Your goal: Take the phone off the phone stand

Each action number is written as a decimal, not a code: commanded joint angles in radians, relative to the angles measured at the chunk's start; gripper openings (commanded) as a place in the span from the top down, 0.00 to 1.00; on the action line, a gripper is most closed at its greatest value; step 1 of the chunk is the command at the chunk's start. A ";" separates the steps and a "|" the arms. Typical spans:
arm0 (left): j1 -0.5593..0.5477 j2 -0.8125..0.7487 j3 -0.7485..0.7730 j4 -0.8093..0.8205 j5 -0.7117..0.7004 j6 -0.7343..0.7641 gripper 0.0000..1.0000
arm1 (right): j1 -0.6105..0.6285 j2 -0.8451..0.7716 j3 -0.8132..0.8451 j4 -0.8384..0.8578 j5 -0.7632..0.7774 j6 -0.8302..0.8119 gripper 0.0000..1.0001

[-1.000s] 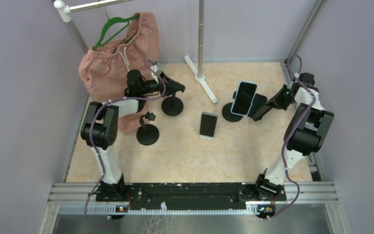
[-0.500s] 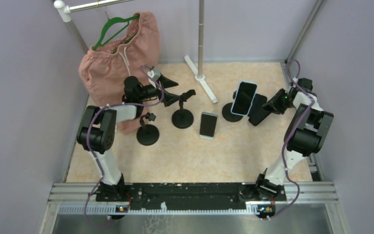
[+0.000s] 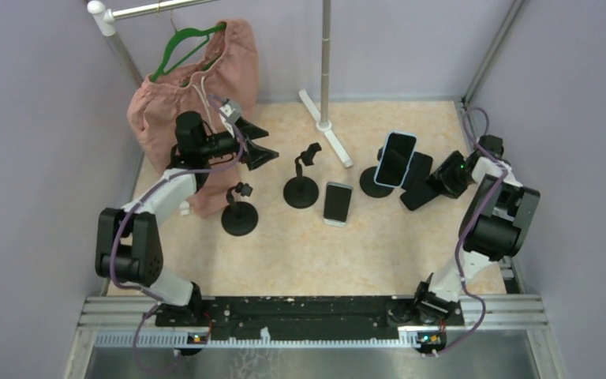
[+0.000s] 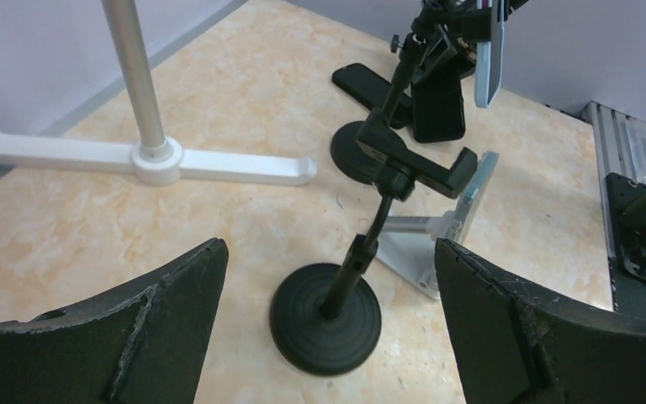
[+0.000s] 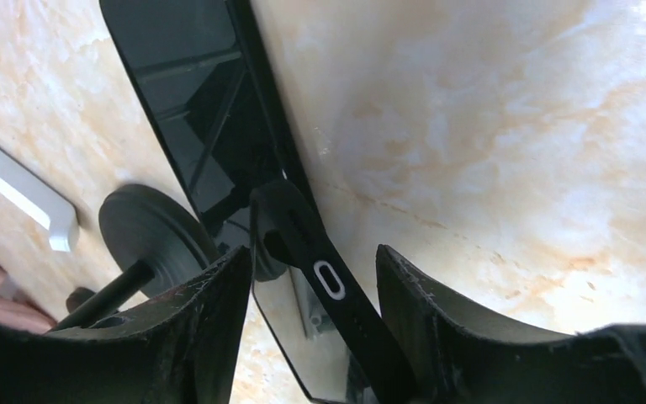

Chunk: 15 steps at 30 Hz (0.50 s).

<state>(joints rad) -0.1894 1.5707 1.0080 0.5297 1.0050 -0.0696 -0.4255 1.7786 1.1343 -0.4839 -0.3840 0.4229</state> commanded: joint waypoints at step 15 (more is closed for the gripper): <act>0.254 -0.211 0.069 -0.415 0.275 -0.005 0.01 | 0.009 -0.229 0.046 -0.142 0.431 0.050 0.13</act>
<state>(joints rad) 0.0242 1.3739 1.0496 0.1749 1.1828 -0.0494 -0.4255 1.6367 1.1286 -0.5705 -0.0650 0.4248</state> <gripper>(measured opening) 0.987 0.847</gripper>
